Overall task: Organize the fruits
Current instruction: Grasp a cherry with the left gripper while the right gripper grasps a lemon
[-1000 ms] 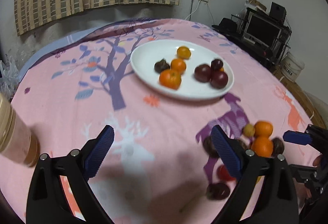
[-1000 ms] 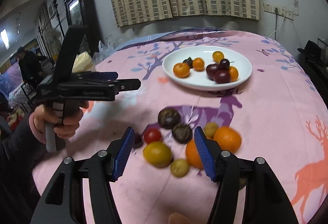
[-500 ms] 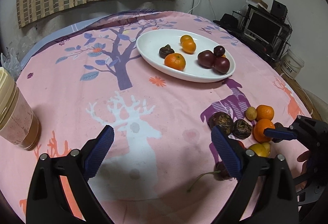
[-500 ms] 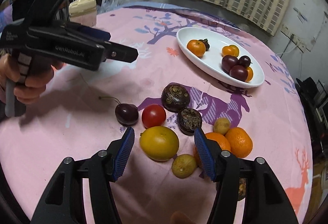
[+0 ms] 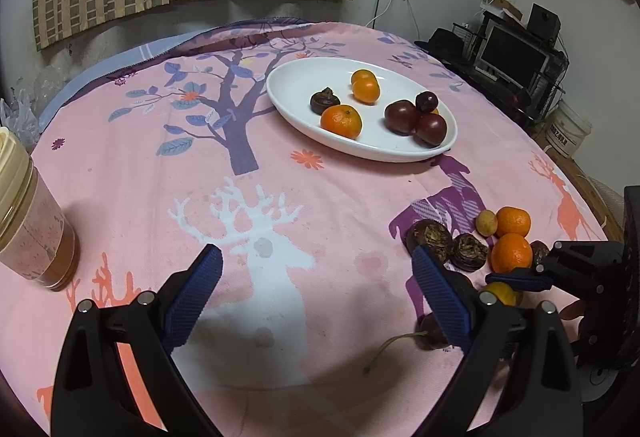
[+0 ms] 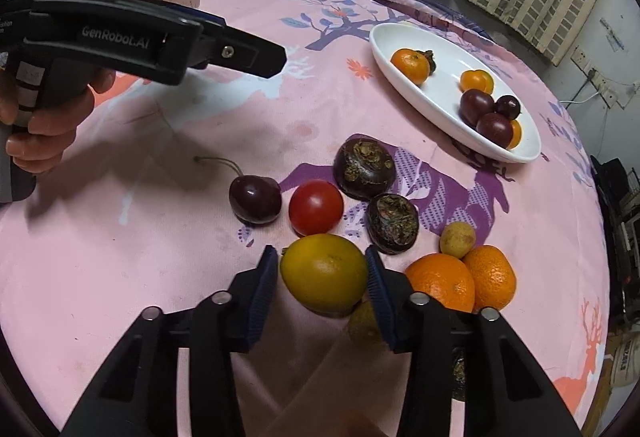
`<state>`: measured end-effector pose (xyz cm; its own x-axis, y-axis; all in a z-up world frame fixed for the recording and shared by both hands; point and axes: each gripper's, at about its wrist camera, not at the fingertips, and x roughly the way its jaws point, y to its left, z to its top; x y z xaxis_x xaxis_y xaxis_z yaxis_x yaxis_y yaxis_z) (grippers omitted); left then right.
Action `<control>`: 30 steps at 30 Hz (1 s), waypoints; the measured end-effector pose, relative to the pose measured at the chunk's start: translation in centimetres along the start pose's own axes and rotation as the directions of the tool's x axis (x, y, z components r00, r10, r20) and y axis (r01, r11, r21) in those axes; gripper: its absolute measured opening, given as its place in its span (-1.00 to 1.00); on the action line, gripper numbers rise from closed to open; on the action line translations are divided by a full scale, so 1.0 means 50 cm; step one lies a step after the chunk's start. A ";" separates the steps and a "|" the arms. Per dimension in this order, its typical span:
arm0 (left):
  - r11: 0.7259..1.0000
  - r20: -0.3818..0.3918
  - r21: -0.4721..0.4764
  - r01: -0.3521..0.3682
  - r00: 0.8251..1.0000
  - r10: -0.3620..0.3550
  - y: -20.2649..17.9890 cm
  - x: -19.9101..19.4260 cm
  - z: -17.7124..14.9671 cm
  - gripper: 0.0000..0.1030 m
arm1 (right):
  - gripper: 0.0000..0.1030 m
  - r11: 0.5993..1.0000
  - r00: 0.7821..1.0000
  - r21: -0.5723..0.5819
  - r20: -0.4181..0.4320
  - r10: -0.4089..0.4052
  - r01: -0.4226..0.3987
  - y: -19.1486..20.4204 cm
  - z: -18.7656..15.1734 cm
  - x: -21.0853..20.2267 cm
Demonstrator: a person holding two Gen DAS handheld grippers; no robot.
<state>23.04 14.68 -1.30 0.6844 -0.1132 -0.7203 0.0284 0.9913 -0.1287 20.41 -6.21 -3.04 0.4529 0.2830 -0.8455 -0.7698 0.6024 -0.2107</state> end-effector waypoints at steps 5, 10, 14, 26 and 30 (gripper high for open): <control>1.000 -0.009 0.014 0.012 1.000 -0.011 -0.004 -0.001 -0.004 0.82 | -0.21 0.979 0.991 0.191 0.123 0.049 -0.072 -0.038 -0.021 -0.040; 0.986 -0.056 0.117 0.118 0.992 -0.112 -0.039 0.002 -0.020 0.82 | -0.21 0.868 0.954 0.458 0.294 0.054 -0.190 -0.102 -0.055 -0.083; 0.946 -0.113 0.269 0.183 0.981 -0.158 -0.102 0.009 -0.055 0.43 | -0.20 0.849 0.939 0.480 0.338 0.054 -0.222 -0.111 -0.053 -0.098; 0.896 -0.169 0.388 0.217 0.972 -0.162 -0.158 0.040 -0.096 -0.08 | -0.20 0.843 0.939 0.485 0.337 0.067 -0.234 -0.116 -0.061 -0.088; 0.888 -0.175 0.405 0.216 0.972 -0.157 -0.164 0.043 -0.103 -0.20 | -0.20 0.841 0.936 0.483 0.343 0.076 -0.245 -0.115 -0.064 -0.085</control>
<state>20.54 5.95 -5.32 0.5335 -0.2777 -0.7989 0.4686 0.8834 0.0059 21.46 -13.29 0.20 0.5200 0.5667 -0.6391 -0.5410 0.7975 0.2670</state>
